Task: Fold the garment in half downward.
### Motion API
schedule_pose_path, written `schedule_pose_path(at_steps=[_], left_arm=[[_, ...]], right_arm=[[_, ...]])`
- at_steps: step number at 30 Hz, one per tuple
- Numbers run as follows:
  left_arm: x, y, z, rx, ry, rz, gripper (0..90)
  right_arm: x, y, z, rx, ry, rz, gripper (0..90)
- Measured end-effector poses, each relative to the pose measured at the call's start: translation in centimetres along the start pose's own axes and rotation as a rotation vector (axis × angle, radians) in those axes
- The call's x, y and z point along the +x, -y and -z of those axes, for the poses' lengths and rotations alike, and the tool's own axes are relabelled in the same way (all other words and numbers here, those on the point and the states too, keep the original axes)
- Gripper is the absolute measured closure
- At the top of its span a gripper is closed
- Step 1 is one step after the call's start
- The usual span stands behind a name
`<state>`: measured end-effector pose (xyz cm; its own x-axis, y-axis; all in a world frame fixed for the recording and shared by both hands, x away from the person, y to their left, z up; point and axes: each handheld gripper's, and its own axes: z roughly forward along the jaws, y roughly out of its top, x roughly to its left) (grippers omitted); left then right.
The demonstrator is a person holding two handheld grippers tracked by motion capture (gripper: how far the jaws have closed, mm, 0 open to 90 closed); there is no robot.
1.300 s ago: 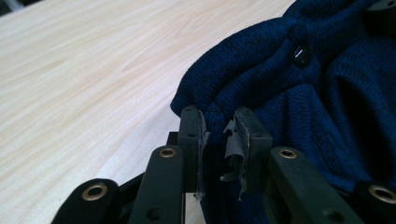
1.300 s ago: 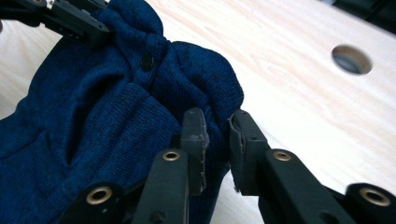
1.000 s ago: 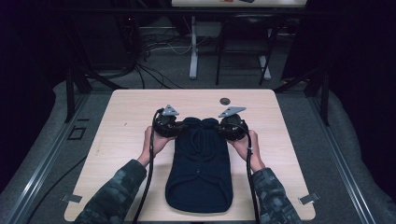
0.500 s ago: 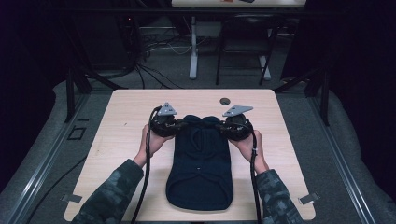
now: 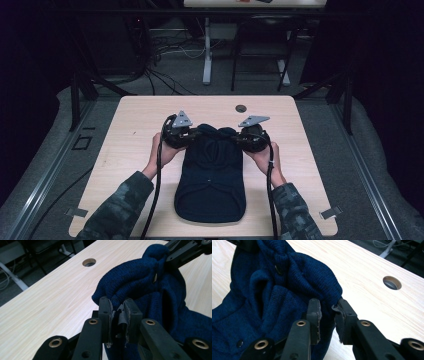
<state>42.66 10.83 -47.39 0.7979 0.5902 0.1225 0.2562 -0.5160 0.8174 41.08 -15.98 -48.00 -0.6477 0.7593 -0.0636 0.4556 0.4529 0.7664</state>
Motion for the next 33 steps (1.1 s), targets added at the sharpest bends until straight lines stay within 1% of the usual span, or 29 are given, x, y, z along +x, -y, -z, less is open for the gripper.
schedule_pose_path(at_steps=[1,2,3,4,5,6,7,8,9,10,11,12,13,14,16,17,18,19,21,23,24,25,26,27,29,30,31,32,33], left_arm=[[-0.1,0.0,0.1,-0.002,-0.003,-0.008,79.7],[-0.2,-0.1,0.3,-0.010,-0.007,-0.025,79.9],[-0.4,-0.1,0.4,-0.016,0.000,-0.033,80.0],[-0.5,-0.2,0.5,-0.016,0.002,-0.042,80.0],[-0.6,-0.2,0.5,-0.024,0.006,-0.059,80.0],[-0.6,-0.3,0.5,-0.020,0.012,-0.068,80.1],[-0.7,-0.3,0.5,-0.023,0.008,-0.074,80.1],[-0.8,-0.4,0.4,-0.026,0.011,-0.081,80.1],[-0.8,-0.4,0.4,-0.029,0.023,-0.081,80.1],[-0.8,-0.5,0.3,-0.032,0.018,-0.090,80.1],[-0.9,-0.5,0.3,-0.031,0.023,-0.098,80.1],[-1.0,-0.6,0.3,-0.036,0.028,-0.106,80.1],[-1.1,-0.6,0.4,-0.040,0.028,-0.114,80.1],[-1.1,-0.7,0.4,-0.042,0.034,-0.119,80.0],[-1.2,-0.7,0.5,-0.042,0.037,-0.126,80.0],[-1.3,-0.7,0.5,-0.038,0.039,-0.133,80.0],[-1.2,-0.7,0.5,-0.036,0.039,-0.132,79.9],[-1.2,-0.7,0.5,-0.029,0.043,-0.127,79.9],[-0.9,-0.5,0.6,-0.021,0.041,-0.119,79.7],[-0.6,-0.3,0.6,-0.013,0.042,-0.102,79.5],[-0.4,-0.2,0.6,-0.004,0.050,-0.091,79.3],[-0.3,0.0,0.7,-0.006,0.053,-0.078,79.2],[-0.2,0.1,0.7,-0.003,0.059,-0.069,79.0],[0.0,0.3,0.8,0.002,0.066,-0.057,78.8],[0.2,0.6,0.9,0.003,0.078,-0.031,77.8],[0.4,0.8,0.9,0.009,0.083,-0.021,76.8],[0.5,1.0,0.9,0.012,0.078,-0.012,75.2],[0.7,1.2,0.9,0.015,0.084,-0.007,73.7],[0.8,1.5,0.9,0.016,0.095,0.008,72.4]], right_arm=[[0.0,0.1,-0.1,0.002,-0.012,-0.009,70.9],[0.0,0.2,-0.2,0.010,-0.025,-0.022,65.8],[-0.2,0.3,-0.4,0.018,-0.039,-0.030,61.3],[-0.3,0.5,-0.7,0.023,-0.063,-0.048,56.7],[-0.5,0.6,-0.8,0.030,-0.077,-0.056,51.9],[-0.7,0.7,-1.1,0.030,-0.106,-0.079,44.2],[-0.8,0.8,-1.2,0.038,-0.117,-0.090,40.8],[-0.9,0.8,-1.4,0.034,-0.117,-0.098,36.6],[-1.0,0.9,-1.5,0.045,-0.118,-0.104,33.1],[-1.2,0.9,-1.7,0.059,-0.129,-0.111,28.9],[-1.3,0.9,-1.9,0.061,-0.118,-0.122,27.0],[-1.5,1.0,-1.9,0.063,-0.117,-0.133,25.7],[-1.7,1.0,-2.1,0.071,-0.127,-0.150,23.8],[-2.0,1.1,-2.3,0.078,-0.144,-0.182,24.2],[-2.5,1.2,-2.5,0.076,-0.171,-0.214,30.1],[-2.6,1.3,-2.7,0.075,-0.186,-0.221,36.0],[-2.6,1.3,-2.7,0.065,-0.180,-0.225,48.4],[-2.5,1.3,-2.6,0.062,-0.170,-0.220,54.7],[-2.3,1.2,-2.3,0.055,-0.156,-0.210,64.4],[-1.9,1.0,-2.0,0.046,-0.151,-0.190,69.9],[-1.7,1.0,-1.9,0.035,-0.148,-0.173,71.9],[-1.5,0.9,-1.8,0.036,-0.147,-0.158,73.2],[-1.2,0.9,-1.7,0.024,-0.138,-0.141,74.3],[-0.9,0.8,-1.5,0.016,-0.128,-0.129,75.2],[-0.4,0.8,-1.3,-0.002,-0.108,-0.086,76.2],[-0.1,0.8,-1.1,-0.015,-0.098,-0.072,76.5],[0.1,0.8,-1.0,-0.026,-0.095,-0.057,76.6],[0.3,0.8,-0.9,-0.032,-0.095,-0.047,76.8],[0.5,0.8,-0.8,-0.037,-0.090,-0.036,76.9]])
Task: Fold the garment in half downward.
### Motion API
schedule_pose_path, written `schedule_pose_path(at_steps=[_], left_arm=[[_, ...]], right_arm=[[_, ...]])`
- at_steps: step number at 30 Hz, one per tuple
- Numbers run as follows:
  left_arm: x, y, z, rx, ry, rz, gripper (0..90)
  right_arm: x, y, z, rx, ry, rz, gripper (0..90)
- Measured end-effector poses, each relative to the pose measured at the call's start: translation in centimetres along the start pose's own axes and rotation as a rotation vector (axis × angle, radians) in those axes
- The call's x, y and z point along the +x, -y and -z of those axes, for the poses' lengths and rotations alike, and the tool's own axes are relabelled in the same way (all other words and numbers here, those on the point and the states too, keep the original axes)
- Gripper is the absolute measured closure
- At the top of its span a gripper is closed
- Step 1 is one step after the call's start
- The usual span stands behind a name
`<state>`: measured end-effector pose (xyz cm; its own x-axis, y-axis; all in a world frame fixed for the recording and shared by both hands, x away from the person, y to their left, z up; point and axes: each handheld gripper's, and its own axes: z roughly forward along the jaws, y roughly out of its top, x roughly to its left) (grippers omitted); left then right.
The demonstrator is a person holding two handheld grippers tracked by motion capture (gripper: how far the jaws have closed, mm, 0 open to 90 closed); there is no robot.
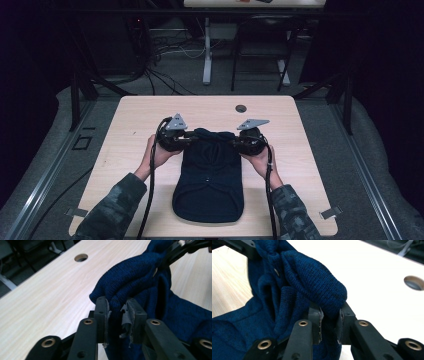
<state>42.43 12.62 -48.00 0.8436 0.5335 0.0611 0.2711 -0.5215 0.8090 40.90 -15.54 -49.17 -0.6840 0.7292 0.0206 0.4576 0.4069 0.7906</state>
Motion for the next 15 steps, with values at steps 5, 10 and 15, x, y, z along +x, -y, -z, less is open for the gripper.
schedule_pose_path(at_steps=[5,10,15], left_arm=[[0.4,1.0,-0.6,0.042,0.025,0.056,54.4],[0.2,1.4,-1.6,0.075,0.012,0.059,46.2],[-0.4,1.1,-1.9,0.060,0.012,0.027,66.8]], right_arm=[[0.6,0.1,0.2,-0.017,0.005,0.041,77.0],[0.7,0.2,0.3,-0.015,-0.010,0.065,77.0],[1.0,0.1,0.8,-0.026,0.009,0.083,76.8]])
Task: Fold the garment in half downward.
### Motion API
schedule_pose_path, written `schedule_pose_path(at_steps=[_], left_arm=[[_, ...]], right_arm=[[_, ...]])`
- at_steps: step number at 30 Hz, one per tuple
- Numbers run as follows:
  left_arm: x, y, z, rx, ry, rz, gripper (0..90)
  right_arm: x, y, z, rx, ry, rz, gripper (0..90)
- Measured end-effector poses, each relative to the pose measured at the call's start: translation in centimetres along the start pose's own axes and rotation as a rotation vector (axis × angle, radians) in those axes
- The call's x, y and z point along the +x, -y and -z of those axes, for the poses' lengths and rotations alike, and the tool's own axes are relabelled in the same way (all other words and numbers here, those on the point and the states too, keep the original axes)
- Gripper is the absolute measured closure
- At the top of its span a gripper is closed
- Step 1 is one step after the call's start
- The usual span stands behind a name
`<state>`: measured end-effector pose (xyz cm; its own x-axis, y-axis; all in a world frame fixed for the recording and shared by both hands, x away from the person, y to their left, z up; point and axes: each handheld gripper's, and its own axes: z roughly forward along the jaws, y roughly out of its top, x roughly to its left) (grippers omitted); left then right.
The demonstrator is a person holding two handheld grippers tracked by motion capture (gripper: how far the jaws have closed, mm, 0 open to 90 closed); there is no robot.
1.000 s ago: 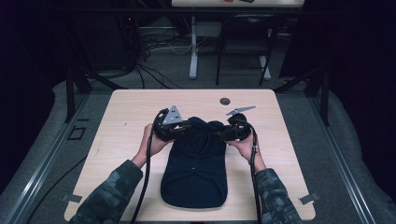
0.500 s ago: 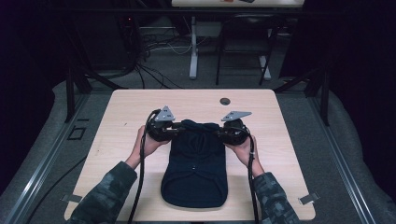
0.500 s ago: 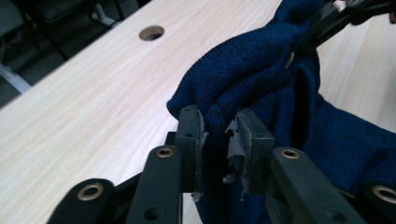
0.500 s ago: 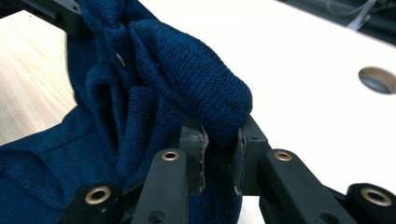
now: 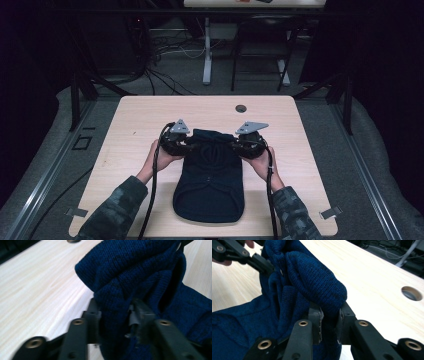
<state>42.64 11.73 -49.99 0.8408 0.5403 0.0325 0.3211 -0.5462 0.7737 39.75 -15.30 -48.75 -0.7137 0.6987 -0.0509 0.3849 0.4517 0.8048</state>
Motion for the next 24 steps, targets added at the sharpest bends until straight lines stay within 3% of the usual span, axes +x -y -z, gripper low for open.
schedule_pose_path(at_steps=[3,7,10,15,19,22,24], left_arm=[[-0.3,-0.3,0.2,-0.031,-0.017,-0.023,74.9],[-0.8,-0.6,0.3,-0.066,-0.042,-0.060,79.0],[-1.2,-0.7,0.5,-0.095,-0.032,-0.086,79.7],[-2.0,-0.8,0.9,-0.113,-0.049,-0.165,80.4],[-2.4,-1.0,1.0,-0.129,-0.045,-0.195,80.4],[-2.7,-1.1,1.1,-0.129,-0.040,-0.206,80.4],[-2.6,-1.1,1.2,-0.120,-0.039,-0.206,80.3]], right_arm=[[-0.1,-0.2,0.5,-0.008,0.034,0.027,76.5],[0.0,-0.4,1.2,-0.023,0.062,0.040,74.3],[-0.3,-0.2,1.5,-0.017,0.038,0.006,68.4],[-1.9,1.0,1.3,0.008,-0.051,-0.122,45.0],[-2.5,1.5,0.6,0.062,-0.059,-0.149,34.0],[-2.8,1.8,0.0,0.057,-0.094,-0.183,37.1],[-2.7,1.9,0.0,0.048,-0.084,-0.183,51.6]])
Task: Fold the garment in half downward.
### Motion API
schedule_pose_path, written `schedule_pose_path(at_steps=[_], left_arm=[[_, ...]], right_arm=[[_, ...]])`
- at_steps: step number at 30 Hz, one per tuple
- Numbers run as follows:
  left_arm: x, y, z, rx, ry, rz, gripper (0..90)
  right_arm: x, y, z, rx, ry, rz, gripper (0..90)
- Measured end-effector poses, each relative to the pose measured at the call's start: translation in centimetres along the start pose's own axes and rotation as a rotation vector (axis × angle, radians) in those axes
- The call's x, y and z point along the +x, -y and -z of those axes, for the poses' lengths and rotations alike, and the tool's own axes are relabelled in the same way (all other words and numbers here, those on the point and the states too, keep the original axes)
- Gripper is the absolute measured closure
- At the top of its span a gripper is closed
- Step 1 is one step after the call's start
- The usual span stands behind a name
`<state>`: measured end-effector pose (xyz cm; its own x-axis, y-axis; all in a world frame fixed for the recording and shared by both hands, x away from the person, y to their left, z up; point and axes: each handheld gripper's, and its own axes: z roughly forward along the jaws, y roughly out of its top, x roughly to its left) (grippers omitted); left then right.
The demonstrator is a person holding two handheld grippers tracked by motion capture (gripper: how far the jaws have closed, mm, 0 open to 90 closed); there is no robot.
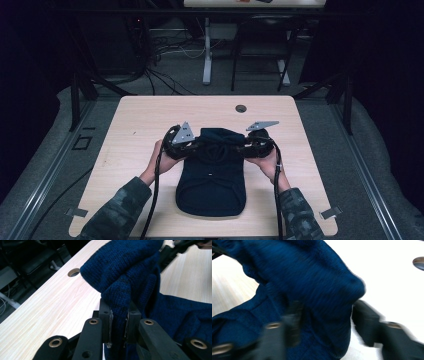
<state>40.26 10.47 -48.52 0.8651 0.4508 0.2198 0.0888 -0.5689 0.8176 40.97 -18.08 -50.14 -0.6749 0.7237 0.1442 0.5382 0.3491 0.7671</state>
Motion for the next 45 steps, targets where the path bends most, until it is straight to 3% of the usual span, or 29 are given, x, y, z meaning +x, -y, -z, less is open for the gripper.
schedule_pose_path(at_steps=[3,6,12,16,18,22,25,30,35,41,45], left_arm=[[0.2,0.2,0.1,0.001,0.001,0.026,80.2],[0.4,0.5,0.3,0.010,-0.004,0.041,79.7],[0.1,1.0,0.9,0.029,0.000,0.052,76.9],[-0.1,1.5,1.2,0.038,0.030,0.109,62.6],[-0.4,1.9,1.3,0.047,0.028,0.114,57.2],[-1.1,2.7,1.3,0.075,0.028,0.110,56.0],[-1.4,3.3,1.3,0.062,0.042,0.105,65.7],[-2.0,4.0,1.4,0.046,0.030,0.108,73.6],[-2.7,4.4,1.6,0.043,0.016,0.088,74.5],[-3.1,4.6,1.7,0.019,-0.001,0.078,77.4],[-3.2,5.0,1.6,0.030,0.022,0.083,76.5]], right_arm=[[0.2,0.0,0.2,-0.015,0.020,0.006,65.2],[0.9,0.0,0.4,-0.019,0.043,0.040,71.4],[3.3,0.2,0.7,-0.033,0.129,0.183,74.5],[4.6,0.7,1.2,-0.043,0.158,0.275,74.5],[5.1,1.0,1.3,-0.042,0.161,0.301,74.4],[5.7,1.6,1.7,-0.068,0.171,0.328,74.4],[6.1,2.1,2.0,-0.089,0.171,0.342,74.3],[6.6,2.9,2.2,-0.069,0.145,0.350,72.7],[7.2,3.4,2.7,-0.041,0.118,0.370,71.3],[7.5,3.8,2.9,-0.034,0.094,0.359,67.1],[7.7,4.2,3.0,-0.019,0.060,0.371,67.3]])
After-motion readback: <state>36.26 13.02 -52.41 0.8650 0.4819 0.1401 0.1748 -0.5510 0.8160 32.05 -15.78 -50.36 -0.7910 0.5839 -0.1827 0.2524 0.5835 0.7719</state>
